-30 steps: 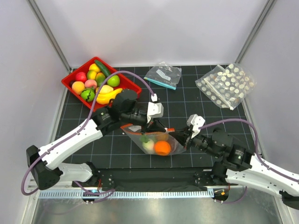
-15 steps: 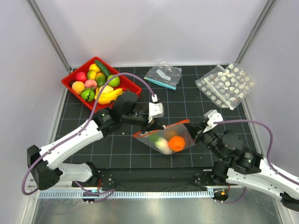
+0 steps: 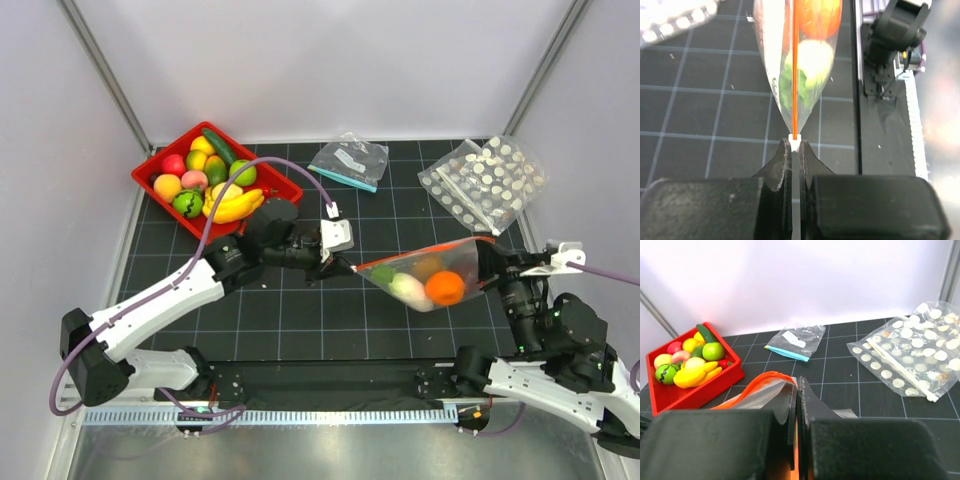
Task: Place the food in the zip-top bag and seal the zipper
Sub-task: Zip the zipper food storage bag at the center of the board, then place the zipper food storage bag at the center of the board.
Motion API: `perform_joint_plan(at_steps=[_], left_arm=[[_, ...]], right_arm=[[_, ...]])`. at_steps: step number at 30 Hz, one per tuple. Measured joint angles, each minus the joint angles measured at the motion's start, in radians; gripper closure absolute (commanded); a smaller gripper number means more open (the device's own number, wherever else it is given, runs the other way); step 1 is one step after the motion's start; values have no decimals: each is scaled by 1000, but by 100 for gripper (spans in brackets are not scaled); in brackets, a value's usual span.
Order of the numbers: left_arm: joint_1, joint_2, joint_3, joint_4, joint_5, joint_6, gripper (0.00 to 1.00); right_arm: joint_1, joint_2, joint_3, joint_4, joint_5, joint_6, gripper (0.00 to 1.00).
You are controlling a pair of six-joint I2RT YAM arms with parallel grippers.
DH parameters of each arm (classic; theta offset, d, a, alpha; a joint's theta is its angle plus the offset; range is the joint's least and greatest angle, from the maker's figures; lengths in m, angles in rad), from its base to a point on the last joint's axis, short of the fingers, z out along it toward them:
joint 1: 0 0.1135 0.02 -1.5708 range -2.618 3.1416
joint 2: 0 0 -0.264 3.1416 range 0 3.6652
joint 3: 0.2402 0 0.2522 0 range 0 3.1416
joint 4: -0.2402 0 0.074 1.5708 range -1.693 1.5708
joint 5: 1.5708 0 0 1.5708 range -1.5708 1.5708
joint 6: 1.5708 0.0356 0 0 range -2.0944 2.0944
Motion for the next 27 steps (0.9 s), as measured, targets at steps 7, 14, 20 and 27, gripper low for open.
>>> perform_joint_plan(at_steps=[7,14,20,27], left_arm=[[-5,2,0,58,-3,-23,100],[42,8,-13,24,-93,-136,100],[114,-5,-32,5,-226,-295,100],[121,-158,-103,-39,-343,-444,100]], right_arm=[[6,-34,0,-18,25,9,99],[-5,157,17,-19,47,26,99],[-6,344,-1,25,22,26,99],[-70,541,-6,128,-82,32,99]])
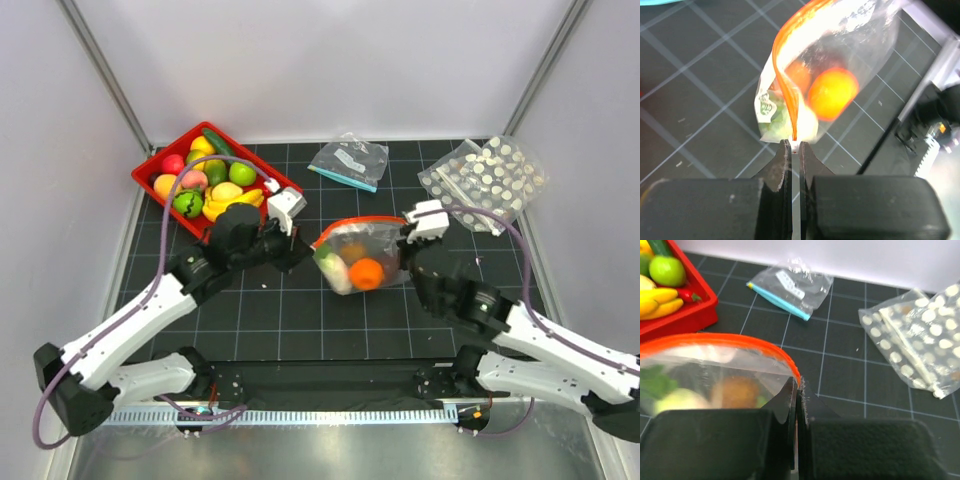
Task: Place the food in the zip-top bag and seal the zipper
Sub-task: Place the zipper food storage bag at the center of the board.
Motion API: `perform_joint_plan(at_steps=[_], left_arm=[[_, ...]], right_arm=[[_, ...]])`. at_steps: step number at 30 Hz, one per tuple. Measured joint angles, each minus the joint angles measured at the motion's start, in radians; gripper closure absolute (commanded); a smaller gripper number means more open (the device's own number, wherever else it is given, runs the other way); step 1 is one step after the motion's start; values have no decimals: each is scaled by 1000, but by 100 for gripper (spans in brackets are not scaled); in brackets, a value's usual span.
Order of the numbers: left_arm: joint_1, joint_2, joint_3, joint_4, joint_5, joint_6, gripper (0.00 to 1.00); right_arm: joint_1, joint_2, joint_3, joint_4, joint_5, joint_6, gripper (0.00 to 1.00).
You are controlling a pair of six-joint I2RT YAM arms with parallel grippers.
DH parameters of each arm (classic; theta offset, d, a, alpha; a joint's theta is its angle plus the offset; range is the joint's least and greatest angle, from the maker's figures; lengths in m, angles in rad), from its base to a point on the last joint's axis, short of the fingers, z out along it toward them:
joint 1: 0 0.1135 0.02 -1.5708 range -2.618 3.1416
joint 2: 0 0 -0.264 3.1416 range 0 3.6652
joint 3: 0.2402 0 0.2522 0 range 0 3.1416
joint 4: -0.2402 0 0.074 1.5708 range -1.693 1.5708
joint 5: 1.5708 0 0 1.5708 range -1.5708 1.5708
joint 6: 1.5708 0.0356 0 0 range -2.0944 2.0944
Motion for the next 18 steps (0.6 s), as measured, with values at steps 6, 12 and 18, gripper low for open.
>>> perform_joint_plan(at_steps=[6,12,18], left_arm=[[0,-120,-5,-74,-181,-63,100],[11,-144,-5,-180,-343,-135,99],[114,-196,-70,-191,-432,-200,99]], right_arm=[[-212,223,46,62,-283,78,99],[-257,422,141,129,-457,122,99],[-269,596,259,220,-558,141,99]])
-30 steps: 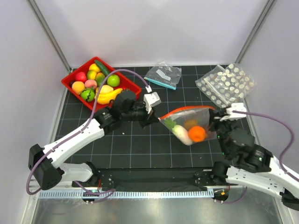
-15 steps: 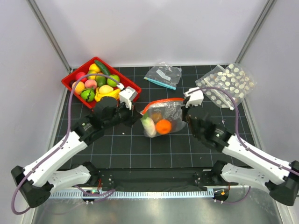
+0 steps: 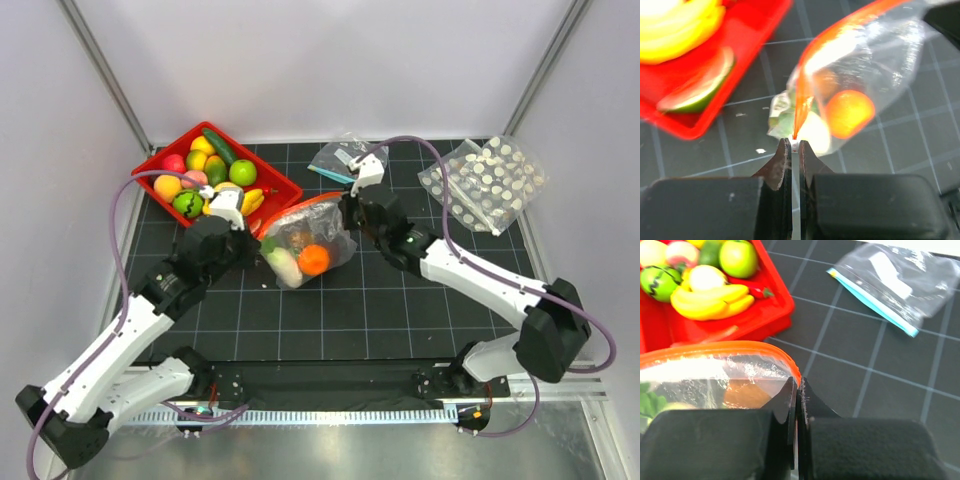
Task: Place the food in the zip-top bag and seal the zipper
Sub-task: Place the zipper food storage bag at the center of the board.
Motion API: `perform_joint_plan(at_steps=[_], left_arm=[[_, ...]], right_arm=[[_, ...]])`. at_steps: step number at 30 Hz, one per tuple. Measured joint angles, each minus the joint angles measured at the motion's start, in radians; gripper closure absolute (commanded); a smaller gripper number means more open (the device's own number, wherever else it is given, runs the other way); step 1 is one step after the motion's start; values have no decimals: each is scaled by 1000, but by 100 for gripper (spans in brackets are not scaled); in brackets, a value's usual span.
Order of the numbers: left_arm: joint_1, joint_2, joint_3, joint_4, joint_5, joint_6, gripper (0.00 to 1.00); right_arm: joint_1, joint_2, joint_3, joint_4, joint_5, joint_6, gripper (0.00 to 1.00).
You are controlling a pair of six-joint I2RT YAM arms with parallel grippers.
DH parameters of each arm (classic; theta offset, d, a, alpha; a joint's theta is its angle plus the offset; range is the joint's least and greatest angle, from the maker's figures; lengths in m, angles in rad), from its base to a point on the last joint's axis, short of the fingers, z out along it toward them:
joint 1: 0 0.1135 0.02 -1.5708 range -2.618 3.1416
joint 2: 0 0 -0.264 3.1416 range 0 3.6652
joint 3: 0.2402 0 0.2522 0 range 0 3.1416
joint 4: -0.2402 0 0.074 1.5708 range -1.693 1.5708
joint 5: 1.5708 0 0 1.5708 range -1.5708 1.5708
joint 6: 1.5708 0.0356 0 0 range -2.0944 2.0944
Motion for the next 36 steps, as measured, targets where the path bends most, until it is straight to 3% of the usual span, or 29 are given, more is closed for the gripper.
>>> perform_joint_plan(at_steps=[2,11,12,13,14,15,16,19,20,24,30,36], left_arm=[[46,-29,-33,4,-14,-19,99],[174,-33,-74,63,-66,-116,99],[178,-27,-74,66,-74,-120,99],[181,-24,-74,67,-82,-121,98],[184,-21,-74,67,-90,-123,92],[187,-19,-74,69,-99,-123,57],[190,-18,-74,71,-108,-118,37],[194,-14,-73,82,-129,-120,27],[194,-14,-73,84,-137,-119,2],[195,-29,-74,85,-170,-113,0],[197,-162,-63,69,-188,-107,0],[197,-211,-18,5,-142,-59,0]], right_arm=[[-1,45,31,25,-22,5,99],[-5,215,230,32,-113,15,81],[-6,223,246,31,-116,15,77],[-7,227,257,31,-119,16,63],[-9,229,265,31,-122,20,44],[-11,230,274,29,-123,28,29],[-11,234,287,25,-124,33,27],[-13,269,366,-30,-114,29,25],[-13,278,387,-47,-109,30,25],[-16,266,387,-76,-73,33,13],[-18,119,236,-94,-19,22,11],[-18,-161,25,-95,34,7,11]])
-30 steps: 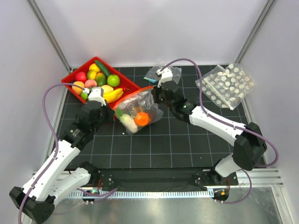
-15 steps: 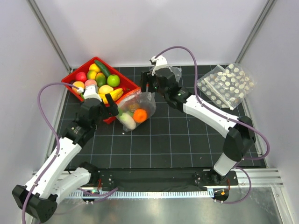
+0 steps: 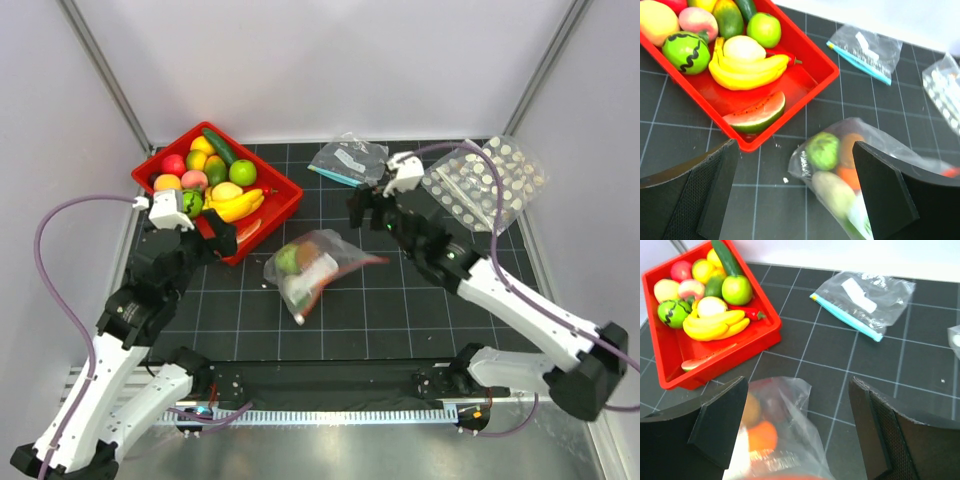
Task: Place the food in the zip-top bag and seal the zipper
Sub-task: Place the zipper food storage bag at the center of the board, then reset both arms
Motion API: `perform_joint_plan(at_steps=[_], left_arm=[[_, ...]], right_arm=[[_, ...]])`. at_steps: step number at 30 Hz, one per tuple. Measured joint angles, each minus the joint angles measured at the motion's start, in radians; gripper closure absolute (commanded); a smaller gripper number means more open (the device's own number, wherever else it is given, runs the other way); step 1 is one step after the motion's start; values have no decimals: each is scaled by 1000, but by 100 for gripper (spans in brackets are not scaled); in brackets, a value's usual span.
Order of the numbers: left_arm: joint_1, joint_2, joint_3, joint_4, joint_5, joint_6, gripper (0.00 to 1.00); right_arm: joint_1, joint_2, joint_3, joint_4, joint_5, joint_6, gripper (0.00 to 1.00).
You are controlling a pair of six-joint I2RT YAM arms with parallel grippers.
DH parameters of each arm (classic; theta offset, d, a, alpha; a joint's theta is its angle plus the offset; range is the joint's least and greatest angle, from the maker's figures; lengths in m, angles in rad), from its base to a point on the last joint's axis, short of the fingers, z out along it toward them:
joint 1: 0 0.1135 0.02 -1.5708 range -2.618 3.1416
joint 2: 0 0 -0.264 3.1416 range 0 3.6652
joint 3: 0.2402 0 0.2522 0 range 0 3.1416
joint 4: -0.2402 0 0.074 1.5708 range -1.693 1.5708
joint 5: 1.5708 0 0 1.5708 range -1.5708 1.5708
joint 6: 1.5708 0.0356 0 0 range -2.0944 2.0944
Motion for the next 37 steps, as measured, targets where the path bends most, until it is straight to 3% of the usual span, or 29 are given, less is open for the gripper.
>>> perform_joint_plan(at_steps=[6,15,28,32,34,37], left_arm=[[0,-14,-31,-41,103,53,0],[0,-32,-129,-62,214,84,0],[0,-84,-144,-76,306,117,0],[0,-92,-149,-76,314,127,0],[0,-91,-153,-76,319,128,0],[0,-89,-158,-76,321,129,0]], right_arm=[[0,-268,-240,6,60,3,11],[0,-507,-536,-60,164,88,10],[0,-732,-781,-74,212,212,9],[0,-753,-794,-89,247,224,9],[0,-767,-795,-88,258,231,14],[0,-787,-800,-87,262,236,11]])
